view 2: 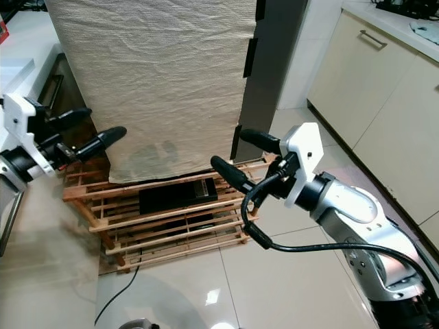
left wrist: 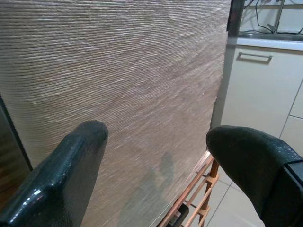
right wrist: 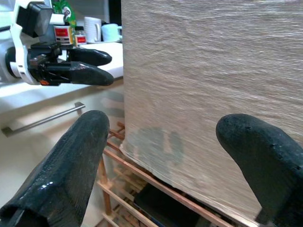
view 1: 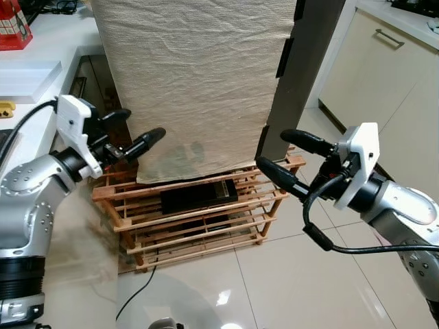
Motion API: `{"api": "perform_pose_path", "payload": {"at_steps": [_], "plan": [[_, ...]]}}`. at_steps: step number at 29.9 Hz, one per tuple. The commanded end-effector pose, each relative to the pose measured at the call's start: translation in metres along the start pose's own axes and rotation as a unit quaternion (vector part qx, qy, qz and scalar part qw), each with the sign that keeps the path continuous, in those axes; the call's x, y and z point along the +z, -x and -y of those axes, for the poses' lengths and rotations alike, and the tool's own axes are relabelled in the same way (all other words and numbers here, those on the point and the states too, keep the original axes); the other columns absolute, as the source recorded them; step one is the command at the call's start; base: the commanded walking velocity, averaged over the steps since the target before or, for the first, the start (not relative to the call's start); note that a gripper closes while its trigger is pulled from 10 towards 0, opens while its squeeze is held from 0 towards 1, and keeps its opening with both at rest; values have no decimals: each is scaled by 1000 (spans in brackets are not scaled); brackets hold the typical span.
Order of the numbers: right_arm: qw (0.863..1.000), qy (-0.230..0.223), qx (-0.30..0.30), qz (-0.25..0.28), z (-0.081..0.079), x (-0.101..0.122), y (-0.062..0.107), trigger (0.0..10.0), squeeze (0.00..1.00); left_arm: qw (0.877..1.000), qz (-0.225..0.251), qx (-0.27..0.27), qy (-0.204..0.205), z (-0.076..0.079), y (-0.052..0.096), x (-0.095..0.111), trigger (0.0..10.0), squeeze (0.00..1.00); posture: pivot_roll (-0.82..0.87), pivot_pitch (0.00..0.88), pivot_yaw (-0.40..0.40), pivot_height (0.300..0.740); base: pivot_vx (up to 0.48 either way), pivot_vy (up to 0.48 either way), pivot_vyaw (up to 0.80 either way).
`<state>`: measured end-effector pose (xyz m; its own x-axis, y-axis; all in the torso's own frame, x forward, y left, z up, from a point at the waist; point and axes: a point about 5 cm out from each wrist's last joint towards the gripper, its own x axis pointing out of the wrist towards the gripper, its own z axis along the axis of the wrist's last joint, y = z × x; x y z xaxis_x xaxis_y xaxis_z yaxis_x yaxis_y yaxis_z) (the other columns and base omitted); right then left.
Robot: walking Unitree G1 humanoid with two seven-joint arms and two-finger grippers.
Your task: Restocking fridge
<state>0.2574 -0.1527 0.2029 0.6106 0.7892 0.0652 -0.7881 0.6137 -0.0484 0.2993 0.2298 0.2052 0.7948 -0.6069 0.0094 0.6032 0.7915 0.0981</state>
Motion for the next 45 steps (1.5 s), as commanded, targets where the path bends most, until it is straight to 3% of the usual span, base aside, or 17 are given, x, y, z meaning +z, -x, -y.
{"api": "perform_pose_path", "payload": {"at_steps": [1, 8, 21, 22, 23, 27, 30, 31, 32, 33, 39, 45], "plan": [[1000, -1, -2, 3, 1, 6, -1, 10000, 0, 1000, 7, 0, -10, 0, -3, 6, 10000, 0, 18, 0, -30, 740, 0, 0, 0], [1000, -16, 3, -1, -5, 5, 1, 10000, 0, 1000, -6, 5, -9, -4, 1, 2, 10000, 0, 22, 17, -32, 740, 0, 0, 0], [999, -39, 20, -6, -19, 2, 1, 10000, 0, 999, 19, 21, 19, -14, 7, 6, 10000, 0, 28, 46, -75, 740, 0, 0, 0], [999, -38, 21, -7, -18, 2, 0, 10000, 0, 999, 24, 24, 23, -16, 7, 5, 10000, 788, 28, 45, -77, 740, 0, 0, 0], [999, -36, 21, -8, -18, 2, -1, 10000, 0, 999, 25, 35, 24, -21, 6, 4, 10000, 1000, 25, 42, -78, 740, 0, 0, 0], [999, -30, 24, -12, -18, 3, -1, 10000, 0, 997, 34, 62, 12, -32, 7, 7, 10000, 1000, 18, 41, -76, 740, 0, 0, 0], [999, -27, 19, -11, -17, 2, -1, 10000, 0, 991, 49, 121, -9, -53, 13, 15, 10000, 1000, 20, 31, -73, 740, 0, 0, 0], [999, -25, 17, -8, -16, 3, -1, 10000, 0, 989, 56, 139, -19, -62, 15, 21, 10000, 910, 21, 33, -72, 740, 0, 0, 0], [999, -25, 17, -8, -16, 3, -1, 10000, 0, 989, 56, 139, -19, -62, 15, 21, 10000, 910, 21, 33, -72, 740, 0, 0, 0], [1000, -25, 18, -4, -18, 5, -1, 10000, 0, 988, 64, 137, -19, -67, 14, 26, 10000, 0, 12, 48, -72, 740, 0, 0, 0], [1000, -23, 8, 5, -20, 4, -2, 10000, 0, 988, 84, 128, -36, -73, -1, 33, 10000, 0, 15, 34, -65, 740, 0, 0, 0], [1000, -27, -4, 13, -21, 4, -2, 10000, 0, 990, 117, 81, 16, -73, -19, 39, 10000, 0, 6, 34, -45, 740, 0, 0, 0]]}}
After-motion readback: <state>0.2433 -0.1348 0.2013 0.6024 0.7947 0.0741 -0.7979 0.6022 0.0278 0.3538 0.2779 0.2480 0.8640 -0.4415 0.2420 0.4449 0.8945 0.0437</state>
